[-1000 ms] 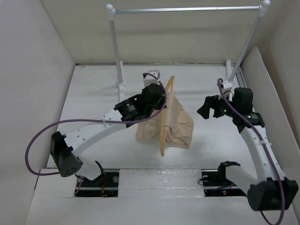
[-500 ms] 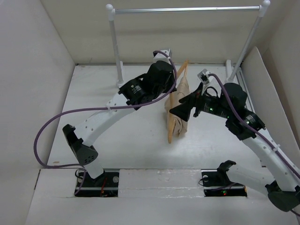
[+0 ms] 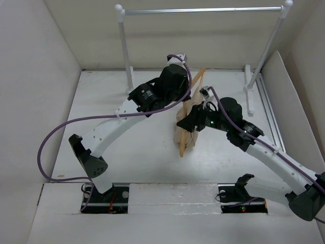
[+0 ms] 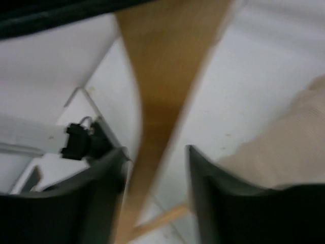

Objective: Place the trousers on the hanger
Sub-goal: Place the hanger at the clothesline.

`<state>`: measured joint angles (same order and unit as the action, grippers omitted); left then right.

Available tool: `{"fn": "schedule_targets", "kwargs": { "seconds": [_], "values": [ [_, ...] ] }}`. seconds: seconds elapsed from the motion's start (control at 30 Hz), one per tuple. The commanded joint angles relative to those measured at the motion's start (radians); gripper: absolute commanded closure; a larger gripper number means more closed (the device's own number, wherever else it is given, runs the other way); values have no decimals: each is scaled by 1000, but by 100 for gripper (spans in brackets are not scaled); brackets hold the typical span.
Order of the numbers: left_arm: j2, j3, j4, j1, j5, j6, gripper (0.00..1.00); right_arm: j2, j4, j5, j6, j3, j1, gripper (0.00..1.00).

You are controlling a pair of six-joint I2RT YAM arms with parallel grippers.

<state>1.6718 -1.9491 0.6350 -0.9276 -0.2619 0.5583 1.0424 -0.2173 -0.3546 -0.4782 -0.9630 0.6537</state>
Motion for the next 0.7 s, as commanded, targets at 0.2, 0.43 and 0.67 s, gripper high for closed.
{"fn": "schedule_targets", "kwargs": {
  "seconds": [0.2, 0.43, 0.67],
  "values": [
    [-78, -53, -155, 3, 15, 17, 100, 42, 285, -86, -128, -2, 14, 88],
    [-118, -73, -242, 12, 50, -44, 45, 42, 345, -141, -206, -74, -113, 100],
    [-208, -117, -274, 21, 43, -121, 1, 146, 368, -276, -221, -232, -345, 100]
  ]
}}
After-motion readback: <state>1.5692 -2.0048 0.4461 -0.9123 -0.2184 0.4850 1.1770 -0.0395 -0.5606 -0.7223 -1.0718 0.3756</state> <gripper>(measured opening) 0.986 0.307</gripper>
